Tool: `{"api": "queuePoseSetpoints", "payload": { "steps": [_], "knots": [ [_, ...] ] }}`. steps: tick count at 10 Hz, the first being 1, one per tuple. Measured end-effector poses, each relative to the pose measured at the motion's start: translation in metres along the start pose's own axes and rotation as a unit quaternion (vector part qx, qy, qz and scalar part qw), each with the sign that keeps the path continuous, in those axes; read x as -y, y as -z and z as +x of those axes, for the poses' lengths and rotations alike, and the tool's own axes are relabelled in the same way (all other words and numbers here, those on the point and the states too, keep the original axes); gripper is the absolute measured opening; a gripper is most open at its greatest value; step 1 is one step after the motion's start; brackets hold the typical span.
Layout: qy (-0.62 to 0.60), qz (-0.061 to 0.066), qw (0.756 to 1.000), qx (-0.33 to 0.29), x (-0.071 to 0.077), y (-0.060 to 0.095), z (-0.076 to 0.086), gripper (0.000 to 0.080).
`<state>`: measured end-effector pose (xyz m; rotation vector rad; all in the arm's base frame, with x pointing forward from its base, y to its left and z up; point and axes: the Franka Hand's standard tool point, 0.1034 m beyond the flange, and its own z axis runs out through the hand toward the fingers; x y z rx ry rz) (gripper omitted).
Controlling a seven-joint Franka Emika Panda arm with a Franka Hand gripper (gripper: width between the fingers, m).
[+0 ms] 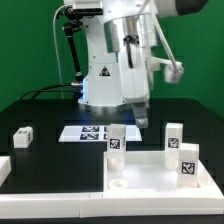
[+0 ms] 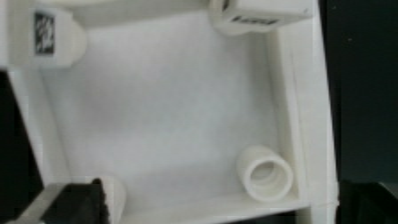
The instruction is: Assemble square table
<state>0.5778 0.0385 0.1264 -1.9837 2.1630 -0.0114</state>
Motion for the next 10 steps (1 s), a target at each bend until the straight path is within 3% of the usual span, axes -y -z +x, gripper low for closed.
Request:
{"api": "queuePoseSetpoints", "payload": {
  "steps": [2,7,8,10],
  "knots": [
    [0.032,0.012,0.999,0.000,0.004,0.020,0.029,0.0649],
    [0.201,0.009,0.979,-0.004,0.002,0.015,0.028,0.0649],
    [0.268,0.013,0.963,-0.011,-0.001,0.014,0.036,0.0649],
    [0.366,0.006,0.930,-0.028,-0.032,0.004,0.072,0.0649]
  ]
}}
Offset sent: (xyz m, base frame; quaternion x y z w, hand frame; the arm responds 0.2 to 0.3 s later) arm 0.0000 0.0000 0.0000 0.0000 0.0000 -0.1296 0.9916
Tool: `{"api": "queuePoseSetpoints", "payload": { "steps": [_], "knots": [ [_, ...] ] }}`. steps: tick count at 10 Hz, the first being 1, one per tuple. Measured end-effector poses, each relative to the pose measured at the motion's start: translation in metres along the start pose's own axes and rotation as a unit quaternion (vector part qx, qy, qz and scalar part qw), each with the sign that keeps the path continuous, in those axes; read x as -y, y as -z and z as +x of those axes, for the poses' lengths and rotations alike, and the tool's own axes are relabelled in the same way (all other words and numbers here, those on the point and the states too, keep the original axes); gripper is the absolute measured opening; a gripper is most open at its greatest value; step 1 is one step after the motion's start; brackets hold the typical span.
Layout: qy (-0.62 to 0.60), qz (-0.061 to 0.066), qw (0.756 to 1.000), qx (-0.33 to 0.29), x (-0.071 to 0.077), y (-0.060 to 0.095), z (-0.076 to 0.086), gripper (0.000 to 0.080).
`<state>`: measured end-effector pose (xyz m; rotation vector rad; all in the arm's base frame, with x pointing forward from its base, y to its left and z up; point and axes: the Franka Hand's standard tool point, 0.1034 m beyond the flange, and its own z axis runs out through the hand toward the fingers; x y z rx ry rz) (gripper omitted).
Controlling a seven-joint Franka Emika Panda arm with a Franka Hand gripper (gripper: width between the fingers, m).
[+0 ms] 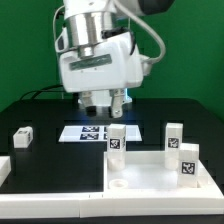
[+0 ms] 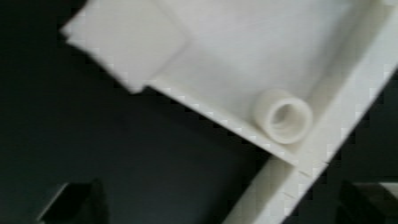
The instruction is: Assemble square table
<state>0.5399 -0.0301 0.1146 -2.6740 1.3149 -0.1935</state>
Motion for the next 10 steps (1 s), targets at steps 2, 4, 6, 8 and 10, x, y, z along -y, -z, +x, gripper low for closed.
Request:
{"api": "queuePoseSetpoints", "payload": {
  "steps": [2,4,6,8,10],
  "knots": [
    [0.143,-0.021,0.989,-0.020,-0.058,-0.011,0.011,0.0649],
    [0.247,-0.043,0.968,-0.023,-0.116,-0.014,0.031,0.0649],
    [0.344,-0.057,0.937,-0.040,-0.139,-0.011,0.055,0.0649],
    [0.392,-0.060,0.917,-0.035,-0.136,-0.012,0.053,0.0649],
    [0.410,-0.062,0.909,-0.033,-0.137,-0.013,0.054,0.0649]
  ]
}}
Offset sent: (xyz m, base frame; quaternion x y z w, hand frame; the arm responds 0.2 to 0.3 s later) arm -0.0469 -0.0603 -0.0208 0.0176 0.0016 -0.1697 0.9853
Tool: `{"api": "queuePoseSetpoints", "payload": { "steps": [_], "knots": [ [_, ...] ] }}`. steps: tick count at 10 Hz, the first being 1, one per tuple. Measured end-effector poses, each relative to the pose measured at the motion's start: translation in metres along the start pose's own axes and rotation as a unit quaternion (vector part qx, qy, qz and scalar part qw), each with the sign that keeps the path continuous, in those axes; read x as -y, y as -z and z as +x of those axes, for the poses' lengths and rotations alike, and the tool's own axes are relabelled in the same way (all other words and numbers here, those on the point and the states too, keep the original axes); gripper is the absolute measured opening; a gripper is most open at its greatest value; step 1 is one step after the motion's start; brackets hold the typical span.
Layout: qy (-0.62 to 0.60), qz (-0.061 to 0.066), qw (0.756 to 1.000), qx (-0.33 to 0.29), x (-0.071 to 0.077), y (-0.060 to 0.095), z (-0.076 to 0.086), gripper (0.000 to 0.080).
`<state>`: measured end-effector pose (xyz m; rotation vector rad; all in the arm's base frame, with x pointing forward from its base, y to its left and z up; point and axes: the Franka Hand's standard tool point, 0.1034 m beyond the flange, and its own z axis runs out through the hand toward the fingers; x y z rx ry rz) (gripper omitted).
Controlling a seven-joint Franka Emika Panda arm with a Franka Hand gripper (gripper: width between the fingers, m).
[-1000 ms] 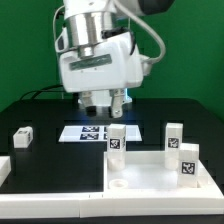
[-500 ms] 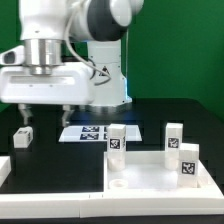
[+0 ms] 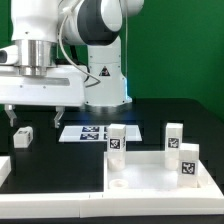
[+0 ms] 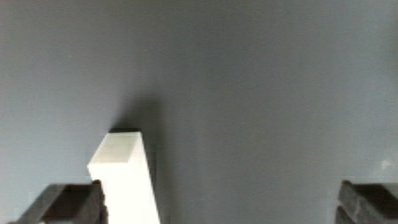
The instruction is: Assemble square table
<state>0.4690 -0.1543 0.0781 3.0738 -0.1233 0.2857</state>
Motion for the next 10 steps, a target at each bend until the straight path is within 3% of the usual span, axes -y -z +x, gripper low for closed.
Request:
{"api": "queuePoseSetpoints", "payload": {
  "steps": [1,3,4,6,7,8,9,10],
  "knots": [
    [0.004,0.005,1.000,0.010,0.001,-0.003,-0.003,0.0649],
    [0.013,-0.003,0.998,0.063,-0.028,-0.027,-0.038,0.0649],
    [0.019,0.000,0.994,0.104,-0.041,-0.036,-0.055,0.0649],
    [0.015,0.022,0.979,0.200,-0.062,-0.033,-0.070,0.0649],
    [0.010,0.036,0.973,0.226,-0.060,-0.031,-0.072,0.0649],
    [0.003,0.051,0.964,0.261,-0.059,-0.022,-0.062,0.0649],
    [0.007,0.050,0.955,0.291,-0.058,-0.028,-0.061,0.0649],
    [0.006,0.062,0.943,0.328,-0.053,-0.030,-0.067,0.0649]
  ]
}}
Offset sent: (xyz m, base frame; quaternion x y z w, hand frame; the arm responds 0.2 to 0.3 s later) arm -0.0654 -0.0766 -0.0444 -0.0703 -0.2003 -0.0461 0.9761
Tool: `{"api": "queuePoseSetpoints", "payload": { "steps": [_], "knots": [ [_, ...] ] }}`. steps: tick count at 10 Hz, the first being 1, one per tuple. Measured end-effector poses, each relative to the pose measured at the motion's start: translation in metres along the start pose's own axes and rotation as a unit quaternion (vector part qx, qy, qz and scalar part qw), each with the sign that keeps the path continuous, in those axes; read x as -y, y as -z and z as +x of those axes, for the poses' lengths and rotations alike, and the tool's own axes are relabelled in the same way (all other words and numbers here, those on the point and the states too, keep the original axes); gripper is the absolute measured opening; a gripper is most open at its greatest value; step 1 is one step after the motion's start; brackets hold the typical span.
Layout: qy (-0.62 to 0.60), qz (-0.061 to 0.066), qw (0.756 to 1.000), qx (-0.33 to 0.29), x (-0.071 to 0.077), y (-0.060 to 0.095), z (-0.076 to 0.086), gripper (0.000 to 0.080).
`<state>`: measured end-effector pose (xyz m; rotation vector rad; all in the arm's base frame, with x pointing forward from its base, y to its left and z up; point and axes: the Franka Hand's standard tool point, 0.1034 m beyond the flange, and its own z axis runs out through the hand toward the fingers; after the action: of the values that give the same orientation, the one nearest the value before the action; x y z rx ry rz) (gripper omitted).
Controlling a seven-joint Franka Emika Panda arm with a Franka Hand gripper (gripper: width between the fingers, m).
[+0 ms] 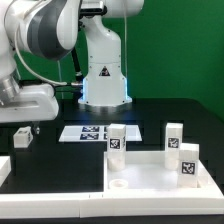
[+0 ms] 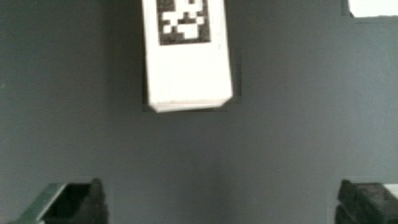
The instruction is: Assemble square table
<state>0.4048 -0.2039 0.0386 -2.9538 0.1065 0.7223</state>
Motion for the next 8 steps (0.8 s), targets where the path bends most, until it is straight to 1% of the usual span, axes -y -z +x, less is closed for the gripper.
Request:
{"api": "queuePoseSetpoints", "payload": {
  "steps": [1,2,3,4,6,8],
  "knots": [
    [0.009,-0.002,1.000,0.028,-0.002,-0.003,-0.001,0.0649],
    [0.024,-0.022,0.996,0.088,-0.016,-0.013,-0.007,0.0649],
    [0.025,-0.025,0.989,0.143,-0.023,-0.024,-0.015,0.0649],
    [0.023,-0.021,0.984,0.175,-0.023,-0.027,-0.018,0.0649],
    [0.019,-0.015,0.978,0.206,-0.023,-0.030,-0.019,0.0649],
    [0.020,-0.017,0.979,0.202,-0.024,-0.031,-0.017,0.0649]
  ]
}}
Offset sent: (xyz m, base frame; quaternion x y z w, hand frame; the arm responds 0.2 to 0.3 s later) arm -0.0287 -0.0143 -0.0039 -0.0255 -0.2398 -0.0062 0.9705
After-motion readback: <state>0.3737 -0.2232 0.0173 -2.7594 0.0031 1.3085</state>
